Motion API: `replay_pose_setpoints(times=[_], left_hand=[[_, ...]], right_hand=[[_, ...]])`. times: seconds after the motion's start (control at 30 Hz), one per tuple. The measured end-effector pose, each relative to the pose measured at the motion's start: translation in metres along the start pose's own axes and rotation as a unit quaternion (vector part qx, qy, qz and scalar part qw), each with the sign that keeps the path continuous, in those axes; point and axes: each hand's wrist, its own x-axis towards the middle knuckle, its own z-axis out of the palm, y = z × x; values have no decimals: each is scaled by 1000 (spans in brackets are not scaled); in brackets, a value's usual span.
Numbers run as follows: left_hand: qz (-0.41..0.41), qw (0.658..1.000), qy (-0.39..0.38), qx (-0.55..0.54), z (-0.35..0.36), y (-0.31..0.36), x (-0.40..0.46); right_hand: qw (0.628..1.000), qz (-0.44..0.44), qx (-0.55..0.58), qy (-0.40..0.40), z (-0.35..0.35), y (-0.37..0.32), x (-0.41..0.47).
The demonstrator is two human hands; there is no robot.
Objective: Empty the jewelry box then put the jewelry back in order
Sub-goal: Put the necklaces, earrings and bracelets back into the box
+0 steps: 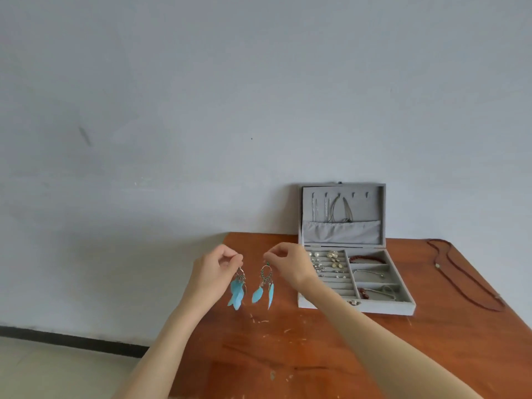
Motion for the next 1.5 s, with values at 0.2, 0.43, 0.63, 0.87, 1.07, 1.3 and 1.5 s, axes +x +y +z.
replay_pose_setpoints(times=[0.2, 0.43, 0.63, 0.87, 1.07, 1.3, 1.5], left_hand=[[225, 971, 29, 78, 36, 66, -24], [293, 954, -43, 55, 85, 131, -48], [161, 962, -195, -102, 134, 170, -73], [83, 944, -287, -137, 184, 204, -103], [93, 917, -379, -79, 217, 217, -118], [-36, 899, -426, -90, 263, 204, -115], [-57, 899, -428, -75, 297, 199, -100]], right_hand=[[926, -226, -300, 33, -100, -1, -51], [991, -49, -54, 110, -195, 27, -88], [993, 20, 27, 110, -251, 44, -120], [990, 98, -35, 99, -294, 69, -155], [982, 176, -66, 34, -325, 83, -169], [960, 258, -109, -22, -330, 118, -160], [953, 281, -114, -4, -326, 148, -136]])
